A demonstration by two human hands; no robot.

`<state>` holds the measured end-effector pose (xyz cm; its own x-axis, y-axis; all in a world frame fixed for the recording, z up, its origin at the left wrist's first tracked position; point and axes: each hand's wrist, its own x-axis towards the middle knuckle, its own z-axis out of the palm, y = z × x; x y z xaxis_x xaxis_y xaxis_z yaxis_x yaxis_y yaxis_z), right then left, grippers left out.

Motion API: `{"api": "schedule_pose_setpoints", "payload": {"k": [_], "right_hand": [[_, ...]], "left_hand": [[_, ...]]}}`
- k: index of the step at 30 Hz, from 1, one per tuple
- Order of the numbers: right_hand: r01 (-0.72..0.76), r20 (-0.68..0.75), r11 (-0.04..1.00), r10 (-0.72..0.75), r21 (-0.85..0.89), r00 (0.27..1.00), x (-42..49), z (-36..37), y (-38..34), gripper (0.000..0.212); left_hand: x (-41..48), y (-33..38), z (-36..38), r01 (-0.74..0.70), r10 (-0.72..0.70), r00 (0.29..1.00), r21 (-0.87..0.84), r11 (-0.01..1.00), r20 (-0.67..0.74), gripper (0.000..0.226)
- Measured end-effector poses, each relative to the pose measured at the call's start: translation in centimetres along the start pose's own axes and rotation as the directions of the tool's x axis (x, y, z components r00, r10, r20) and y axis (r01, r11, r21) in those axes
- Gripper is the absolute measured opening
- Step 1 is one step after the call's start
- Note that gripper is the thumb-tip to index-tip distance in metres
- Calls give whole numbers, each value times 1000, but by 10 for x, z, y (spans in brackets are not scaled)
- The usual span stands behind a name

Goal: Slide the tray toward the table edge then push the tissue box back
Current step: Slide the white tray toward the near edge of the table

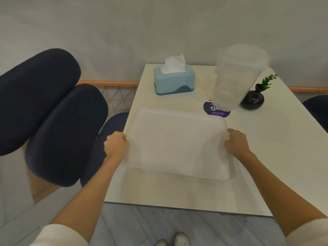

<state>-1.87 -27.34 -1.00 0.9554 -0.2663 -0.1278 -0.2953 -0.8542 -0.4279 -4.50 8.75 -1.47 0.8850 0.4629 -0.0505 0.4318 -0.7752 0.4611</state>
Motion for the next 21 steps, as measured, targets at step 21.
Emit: {"api": "schedule_pose_setpoints", "payload": {"k": [21], "right_hand": [[54, -9, 999, -53, 7, 999, -11, 4, -7, 32]], "left_hand": [[-6, -29, -26, 132, -113, 968, -73, 989, 224, 7]]}}
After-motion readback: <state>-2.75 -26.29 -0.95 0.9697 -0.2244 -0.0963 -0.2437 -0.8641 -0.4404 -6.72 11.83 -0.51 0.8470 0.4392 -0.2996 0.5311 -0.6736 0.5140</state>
